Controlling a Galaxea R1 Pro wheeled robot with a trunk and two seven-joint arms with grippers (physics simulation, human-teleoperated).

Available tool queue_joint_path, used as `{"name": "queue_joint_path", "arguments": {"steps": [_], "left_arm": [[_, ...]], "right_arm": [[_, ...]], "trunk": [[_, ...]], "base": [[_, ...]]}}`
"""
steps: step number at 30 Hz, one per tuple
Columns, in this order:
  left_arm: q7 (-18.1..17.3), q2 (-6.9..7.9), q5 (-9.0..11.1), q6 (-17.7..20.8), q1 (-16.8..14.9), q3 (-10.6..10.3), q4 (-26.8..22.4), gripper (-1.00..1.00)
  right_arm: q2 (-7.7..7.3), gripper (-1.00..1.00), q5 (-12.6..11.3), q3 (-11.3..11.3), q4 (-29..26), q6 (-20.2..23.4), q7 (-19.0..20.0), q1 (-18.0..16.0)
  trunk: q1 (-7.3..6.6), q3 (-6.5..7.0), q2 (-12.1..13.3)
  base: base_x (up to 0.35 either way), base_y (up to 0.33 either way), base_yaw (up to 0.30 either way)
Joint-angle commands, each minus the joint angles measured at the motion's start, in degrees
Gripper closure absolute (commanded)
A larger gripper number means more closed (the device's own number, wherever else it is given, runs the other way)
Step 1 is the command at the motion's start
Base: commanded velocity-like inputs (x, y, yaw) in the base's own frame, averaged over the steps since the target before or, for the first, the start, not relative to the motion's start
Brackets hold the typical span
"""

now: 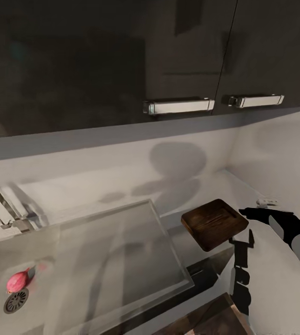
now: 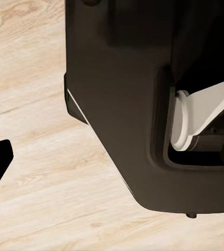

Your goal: In the kitchen, take the Vidalia onion out of the sink, dice it on the chopping board with the paring knife, put the diced onion into the bowl on the countertop, then place both the paring knife and the chopping board into the sink.

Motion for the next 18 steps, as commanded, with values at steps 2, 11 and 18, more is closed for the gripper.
{"name": "queue_joint_path", "arguments": {"steps": [2,11,18], "left_arm": [[0.0,-0.02,0.0,-0.1,0.0,0.0,-0.1,-1.00],[0.0,-0.03,0.0,-0.1,0.0,0.0,-0.1,-1.00],[0.0,-0.02,0.0,0.0,0.0,0.0,-0.1,-1.00]], "right_arm": [[-0.05,-1.00,-0.6,0.3,-0.1,0.3,0.1,0.0],[-0.05,-1.00,-0.6,0.3,-0.1,0.3,0.1,0.0],[-0.02,-1.00,-0.6,0.3,-0.1,0.3,0.1,0.0]], "trunk": [[0.03,-0.28,-0.1],[0.03,-1.04,-0.1],[0.03,-1.64,-0.1]], "base": [[0.000,0.000,0.000],[0.000,0.000,0.000],[0.000,0.000,0.000]]}}
